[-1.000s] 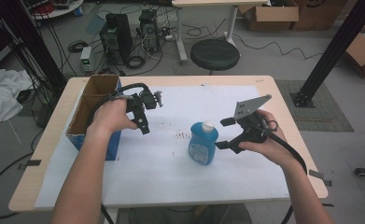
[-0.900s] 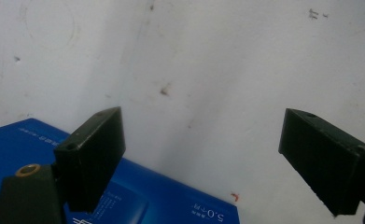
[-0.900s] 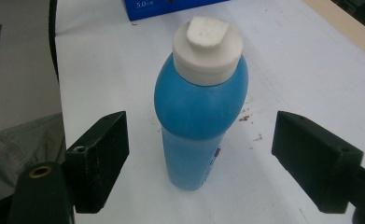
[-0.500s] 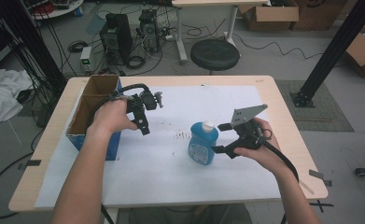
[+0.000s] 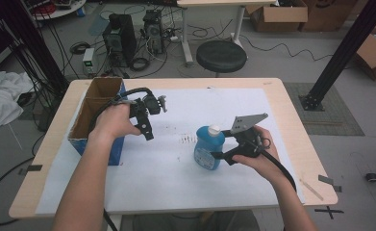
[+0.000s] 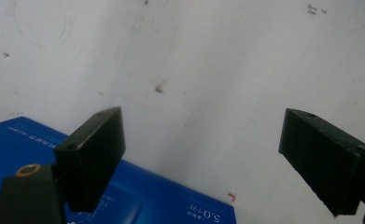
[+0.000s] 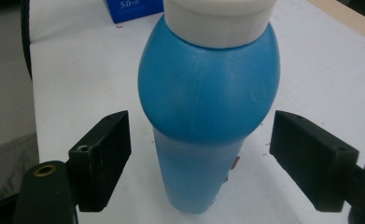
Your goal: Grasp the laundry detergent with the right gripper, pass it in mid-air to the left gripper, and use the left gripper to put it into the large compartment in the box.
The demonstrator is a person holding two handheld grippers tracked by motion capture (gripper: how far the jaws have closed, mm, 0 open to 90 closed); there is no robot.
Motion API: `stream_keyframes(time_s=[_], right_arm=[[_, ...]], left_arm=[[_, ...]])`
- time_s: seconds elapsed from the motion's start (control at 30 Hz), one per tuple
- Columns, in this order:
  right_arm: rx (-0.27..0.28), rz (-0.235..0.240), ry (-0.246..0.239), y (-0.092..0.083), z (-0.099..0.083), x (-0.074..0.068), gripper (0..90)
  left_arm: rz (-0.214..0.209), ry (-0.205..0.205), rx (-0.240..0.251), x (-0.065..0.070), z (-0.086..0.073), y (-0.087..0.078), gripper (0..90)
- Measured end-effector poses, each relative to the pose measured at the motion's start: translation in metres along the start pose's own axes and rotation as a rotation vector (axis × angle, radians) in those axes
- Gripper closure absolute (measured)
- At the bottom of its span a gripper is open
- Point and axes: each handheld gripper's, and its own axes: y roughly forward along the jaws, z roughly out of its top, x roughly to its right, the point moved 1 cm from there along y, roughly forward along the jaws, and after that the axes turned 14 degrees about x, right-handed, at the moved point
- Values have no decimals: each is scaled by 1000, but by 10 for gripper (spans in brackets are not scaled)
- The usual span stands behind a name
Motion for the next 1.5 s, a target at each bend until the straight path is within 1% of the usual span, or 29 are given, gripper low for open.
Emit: stream_keyframes(time_s=[0.03, 0.1, 0.2, 0.23, 0.33, 0.37, 0.47, 0.57, 0.6, 0.67, 0.7, 0.83, 0.9, 1.13, 1.2, 1.3, 1.37, 1.4, 1.43, 1.47, 1.5], right_arm=[[-1, 0, 1, 1, 0, 0, 209], [2, -6, 6, 6, -2, -1, 213], [3, -15, 3, 8, -3, -2, 216], [6, -27, 2, 10, -4, -3, 223], [14, -41, 5, 13, -5, -3, 228], [17, -45, 6, 14, -5, -3, 231], [20, -43, 6, 15, -6, -4, 233], [8, -40, 0, 19, -7, -5, 235], [7, -43, -2, 19, -7, -6, 238], [8, -46, -4, 20, -7, -5, 241], [10, -51, -7, 21, -7, -6, 248], [15, -61, -10, 24, -8, -7, 264], [16, -63, -12, 25, -8, -7, 272], [13, -69, -12, 29, -10, -7, 293], [12, -66, -10, 30, -11, -8, 309], [13, -77, -19, 31, -12, -9, 352], [20, -81, -17, 31, -12, -9, 371], [20, -81, -17, 31, -12, -9, 371], [25, -89, -20, 30, -13, -8, 396], [25, -89, -20, 30, -13, -8, 396], [25, -96, -25, 30, -14, -8, 417]], left_arm=[[-1, -7, 3, 0, 0, 0, 151], [-3, 2, -4, 0, 0, 0, 151], [-3, 3, -2, 1, 0, 0, 151], [-5, -4, 4, 1, 0, 0, 151], [-5, -4, 7, 1, 1, 0, 151], [-6, 2, 2, 1, 1, 0, 151], [-6, 3, 1, 1, 1, 0, 151], [-5, -1, 3, 1, 0, -1, 151], [-5, -6, 6, 1, 0, 0, 151], [-5, -2, 3, 0, 0, 0, 151], [-5, -9, 7, 1, 0, 0, 151], [-7, -3, 2, 0, 0, 0, 151], [-6, -8, 4, 0, 0, 0, 151], [-10, -5, 1, 0, -1, 0, 151], [-9, -12, 4, -1, -2, 0, 151], [-9, -13, 9, -1, -2, -1, 151], [-9, -10, 6, -1, -2, -1, 151], [-9, -16, 8, -1, -3, -1, 151], [-9, -16, 7, -1, -3, 0, 151], [-9, -17, 7, -1, -3, 0, 151], [-10, -18, 10, -1, -3, 0, 151]])
